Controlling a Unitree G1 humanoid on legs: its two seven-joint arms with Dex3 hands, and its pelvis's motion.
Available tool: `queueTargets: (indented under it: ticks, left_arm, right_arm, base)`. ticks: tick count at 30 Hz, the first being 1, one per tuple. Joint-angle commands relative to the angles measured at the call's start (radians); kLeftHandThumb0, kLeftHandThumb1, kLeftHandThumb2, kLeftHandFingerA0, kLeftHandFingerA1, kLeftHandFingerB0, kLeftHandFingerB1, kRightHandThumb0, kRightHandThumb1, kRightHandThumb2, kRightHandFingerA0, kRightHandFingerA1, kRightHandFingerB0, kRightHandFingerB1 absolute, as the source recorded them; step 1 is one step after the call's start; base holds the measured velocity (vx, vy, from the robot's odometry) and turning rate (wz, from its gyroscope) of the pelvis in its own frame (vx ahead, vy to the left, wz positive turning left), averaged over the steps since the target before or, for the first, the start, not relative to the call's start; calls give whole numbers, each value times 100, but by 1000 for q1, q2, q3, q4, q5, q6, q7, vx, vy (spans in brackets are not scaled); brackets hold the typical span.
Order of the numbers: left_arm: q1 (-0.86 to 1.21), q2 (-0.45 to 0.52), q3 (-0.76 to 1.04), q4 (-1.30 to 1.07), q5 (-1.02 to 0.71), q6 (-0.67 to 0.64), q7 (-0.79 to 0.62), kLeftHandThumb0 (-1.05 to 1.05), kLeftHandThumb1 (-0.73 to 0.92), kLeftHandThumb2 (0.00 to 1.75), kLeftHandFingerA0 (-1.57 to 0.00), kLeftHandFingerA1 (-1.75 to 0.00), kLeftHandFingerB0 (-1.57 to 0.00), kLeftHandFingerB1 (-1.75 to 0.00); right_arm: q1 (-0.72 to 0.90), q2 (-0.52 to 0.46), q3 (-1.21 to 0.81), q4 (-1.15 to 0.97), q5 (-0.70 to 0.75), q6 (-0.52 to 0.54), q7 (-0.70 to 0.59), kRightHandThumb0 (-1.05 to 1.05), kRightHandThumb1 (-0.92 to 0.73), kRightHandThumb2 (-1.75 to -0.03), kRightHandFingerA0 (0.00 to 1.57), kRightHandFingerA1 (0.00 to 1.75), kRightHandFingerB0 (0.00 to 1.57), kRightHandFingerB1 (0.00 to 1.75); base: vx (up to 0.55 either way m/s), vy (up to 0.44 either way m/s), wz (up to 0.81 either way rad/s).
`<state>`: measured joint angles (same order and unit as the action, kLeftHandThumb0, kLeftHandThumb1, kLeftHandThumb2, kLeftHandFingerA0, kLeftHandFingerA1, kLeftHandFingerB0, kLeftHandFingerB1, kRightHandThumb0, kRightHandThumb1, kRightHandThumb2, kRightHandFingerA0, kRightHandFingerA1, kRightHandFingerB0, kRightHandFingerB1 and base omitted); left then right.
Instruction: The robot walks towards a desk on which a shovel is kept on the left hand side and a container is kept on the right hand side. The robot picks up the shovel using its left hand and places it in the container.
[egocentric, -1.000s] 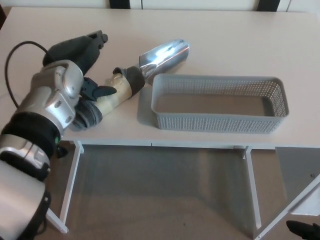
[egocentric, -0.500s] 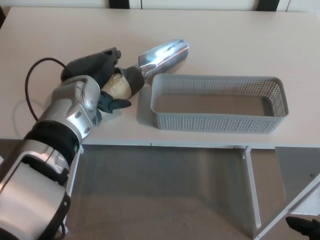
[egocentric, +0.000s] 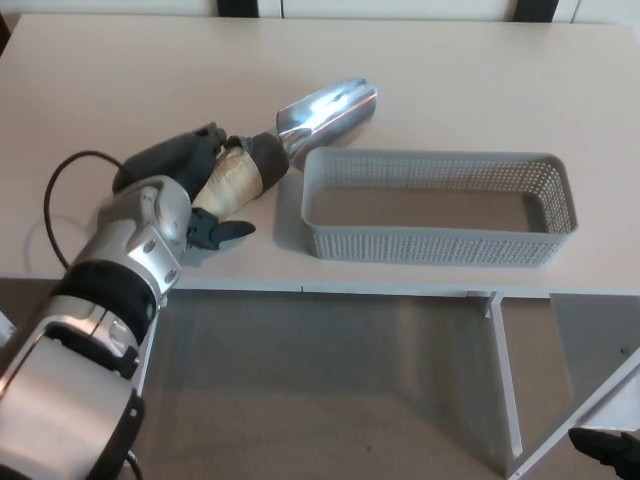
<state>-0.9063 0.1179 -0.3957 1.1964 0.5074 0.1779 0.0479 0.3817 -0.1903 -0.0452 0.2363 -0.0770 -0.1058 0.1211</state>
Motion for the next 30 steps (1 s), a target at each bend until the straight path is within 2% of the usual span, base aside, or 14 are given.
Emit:
queueTargets:
  ticks: [1, 3, 4, 5, 6, 8, 12, 13, 14, 15, 18, 23, 27, 30]
  left_arm:
    - [38, 3, 28, 20, -26, -17, -2, -72, 52, 57, -20, -34, -6, -22]
    - [46, 1, 17, 30, -9, -12, 7, -74, 44, 80, -21, -45, -7, -22]
    - [49, 2, 18, 33, -10, -13, 5, -74, 53, 57, -26, -35, -6, -23]
    - [48, 0, 22, 36, -15, -9, 1, -37, 21, 86, -1, -48, 0, -49]
    - [47, 0, 20, 37, -13, -8, 1, -74, 54, 57, -24, -34, -5, -22]
    - [48, 0, 11, 42, -6, -6, -11, -77, 48, 83, -18, -45, -2, -15]
    - [60, -2, 10, 43, -9, -39, -7, -72, 56, 58, -25, -36, -4, -22]
    - [64, -4, 6, 43, -5, -54, 9, -71, 46, 81, -25, -48, -3, -24]
    - [76, -6, 9, 37, -7, -87, 41, -62, 56, 58, -55, -43, -13, -26]
    - [82, -10, 17, 35, -14, -104, 58, -33, 40, 95, -73, -79, 0, -47]
    - [87, -12, 63, 35, -57, -142, 33, -35, 77, 66, -93, -70, -34, -32]
    - [78, -1, 31, 44, -23, -173, -19, -16, 66, 59, -87, -88, -93, -59]
    - [71, 0, 32, 39, -21, -186, 18, -29, 75, 62, -95, -120, -51, -45]
    - [73, 16, 43, 27, -30, -226, 32, -25, 78, 63, -101, -134, -61, -114]
  right_arm:
    - [5, -13, 3, -24, -12, 15, -6, -40, -70, -60, 55, 51, 38, 42]
    - [1, -12, 3, -18, -11, 4, -6, -41, -69, -60, 56, 52, 38, 42]
    - [-3, -12, 4, -11, -12, 0, -6, -41, -69, -60, 55, 52, 38, 42]
    - [-9, -13, 4, -6, -11, 0, -6, -41, -69, -60, 55, 51, 37, 42]
    - [-11, -13, 5, -6, -11, 0, -5, -41, -69, -60, 55, 51, 37, 41]
    - [-11, -14, 8, -26, -17, 27, -6, -41, -70, -60, 54, 49, 37, 40]
    - [-12, -9, 5, -23, -9, 21, -6, -40, -69, -60, 56, 52, 38, 42]
    - [-13, -10, 6, -22, -12, 17, -8, -40, -69, -60, 56, 52, 38, 42]
    - [-16, -9, 5, -13, -8, 10, -6, -40, -69, -60, 56, 52, 38, 43]
    - [-18, -9, 6, -10, -12, 9, -11, -40, -68, -59, 57, 53, 39, 43]
    - [-24, -4, 8, -15, -10, 22, -12, -39, -69, -60, 55, 51, 38, 42]
    - [-32, -7, 8, -7, -10, 17, -10, -40, -69, -60, 56, 52, 39, 42]
    - [-48, -6, 6, -11, -4, 28, -7, -40, -69, -60, 55, 52, 38, 42]
    - [-59, -13, 4, -11, -6, 27, -5, -39, -70, -60, 56, 51, 38, 42]
  base:
    - [0, 0, 0]
    - [0, 0, 0]
    - [0, 0, 0]
    - [0, 0, 0]
    - [0, 0, 0]
    - [0, 0, 0]
    - [0, 0, 0]
    - [0, 0, 0]
    - [0, 0, 0]
    - [0, 0, 0]
    - [0, 0, 0]
    - [0, 0, 0]
    - [0, 0, 0]
    - [0, 0, 0]
